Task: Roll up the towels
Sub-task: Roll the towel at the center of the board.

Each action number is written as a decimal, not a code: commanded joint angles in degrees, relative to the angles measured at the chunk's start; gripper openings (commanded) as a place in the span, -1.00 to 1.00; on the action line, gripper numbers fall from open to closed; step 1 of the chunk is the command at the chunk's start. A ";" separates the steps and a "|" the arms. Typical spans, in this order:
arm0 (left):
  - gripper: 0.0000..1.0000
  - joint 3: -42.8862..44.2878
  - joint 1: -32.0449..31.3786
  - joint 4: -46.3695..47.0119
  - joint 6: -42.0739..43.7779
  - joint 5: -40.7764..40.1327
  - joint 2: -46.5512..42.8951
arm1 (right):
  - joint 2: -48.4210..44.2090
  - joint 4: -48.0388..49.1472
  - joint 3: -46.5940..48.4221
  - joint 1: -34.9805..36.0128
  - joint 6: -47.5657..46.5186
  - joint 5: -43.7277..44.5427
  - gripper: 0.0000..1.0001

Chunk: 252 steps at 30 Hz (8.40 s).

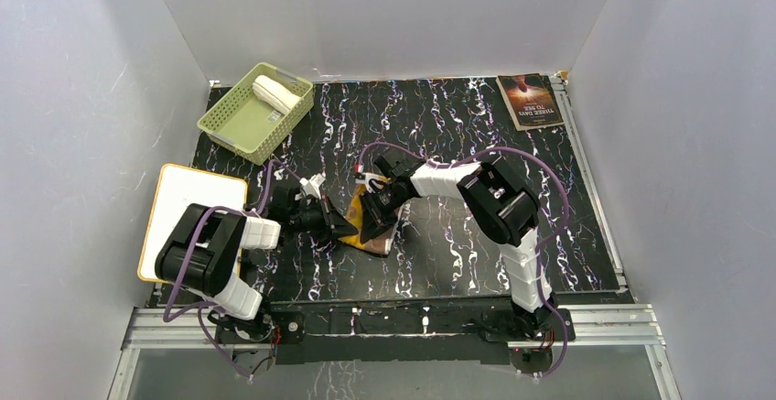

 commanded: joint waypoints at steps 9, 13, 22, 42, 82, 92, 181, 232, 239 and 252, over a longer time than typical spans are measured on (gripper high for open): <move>-1.00 -4.36 -0.08 1.01 5.58 -8.09 2.99 | -8.02 -5.31 0.15 0.82 -6.12 24.50 0.04; -1.00 -5.32 -0.10 2.74 5.41 -7.76 4.26 | -14.42 -1.93 -0.40 0.82 -7.16 27.97 -0.43; -1.00 -5.67 -0.10 2.74 5.80 -7.90 4.03 | -13.38 1.15 -2.52 2.05 -9.76 5.26 -1.00; -1.00 -5.40 -0.10 -2.41 8.89 -9.32 2.91 | -10.10 13.61 -19.02 -3.48 -7.51 3.25 -1.00; -1.00 0.34 -0.12 -7.96 11.20 -5.61 3.18 | -30.39 51.18 -41.99 39.71 -56.25 76.98 -0.01; -1.00 1.26 -0.10 -8.38 11.57 -4.26 4.37 | -20.37 51.63 -38.65 38.45 -57.39 76.90 -0.06; -0.85 5.60 1.97 -2.18 1.59 5.11 -0.94 | 12.73 8.00 0.57 -7.69 9.25 -6.06 -0.94; -0.87 9.75 1.84 -9.50 12.53 -1.20 12.17 | -16.99 14.25 -18.47 28.66 -34.14 74.63 -0.46; -0.84 10.13 2.03 -10.62 11.57 -1.09 9.84 | -14.14 9.55 -17.67 28.55 -28.09 73.52 -0.75; -0.26 12.44 8.51 -22.01 11.81 -4.44 -20.86 | -25.57 11.35 -20.39 15.23 -9.16 26.65 -1.00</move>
